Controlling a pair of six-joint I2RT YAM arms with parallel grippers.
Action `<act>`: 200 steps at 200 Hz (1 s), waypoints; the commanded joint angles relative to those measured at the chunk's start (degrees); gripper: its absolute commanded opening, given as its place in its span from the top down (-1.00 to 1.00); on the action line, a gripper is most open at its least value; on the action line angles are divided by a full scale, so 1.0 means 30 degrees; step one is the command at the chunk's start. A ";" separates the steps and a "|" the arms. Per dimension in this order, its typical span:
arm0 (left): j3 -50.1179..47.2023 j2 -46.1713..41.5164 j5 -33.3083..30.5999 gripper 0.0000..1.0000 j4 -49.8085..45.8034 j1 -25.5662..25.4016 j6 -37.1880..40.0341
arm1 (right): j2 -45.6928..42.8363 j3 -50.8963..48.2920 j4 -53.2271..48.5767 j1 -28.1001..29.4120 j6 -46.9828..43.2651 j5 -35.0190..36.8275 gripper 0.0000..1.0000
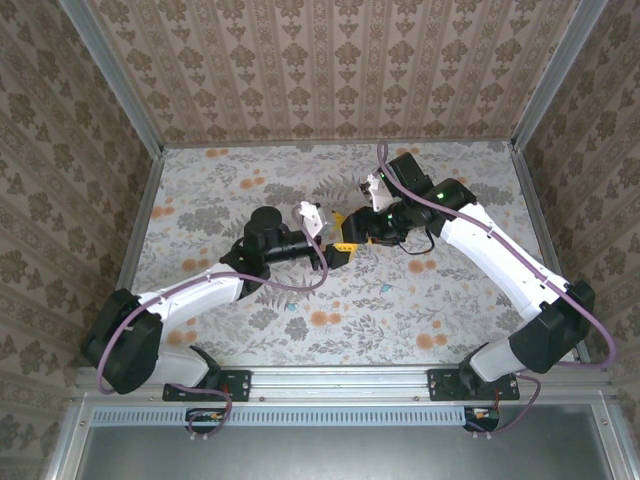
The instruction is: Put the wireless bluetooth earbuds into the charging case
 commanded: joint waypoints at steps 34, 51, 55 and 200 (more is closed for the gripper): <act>0.0844 -0.0090 0.0399 0.21 -0.0034 -0.0150 -0.0258 | -0.0664 0.0266 0.0364 0.0048 0.0494 -0.0576 -0.28; 0.0842 -0.0261 0.0237 0.26 -0.0138 -0.0022 -0.0657 | -0.0969 0.0278 0.0586 0.0017 0.0818 -0.0322 -0.42; 0.0840 -0.0284 0.0237 0.27 -0.0120 0.0035 -0.0790 | -0.1109 0.0292 0.0677 -0.0035 0.0935 -0.0223 -0.45; 0.0373 -0.1384 -0.1527 0.32 0.7126 0.1396 -0.7526 | -0.5314 -0.4786 1.1574 -0.2226 1.1407 -0.3124 -0.54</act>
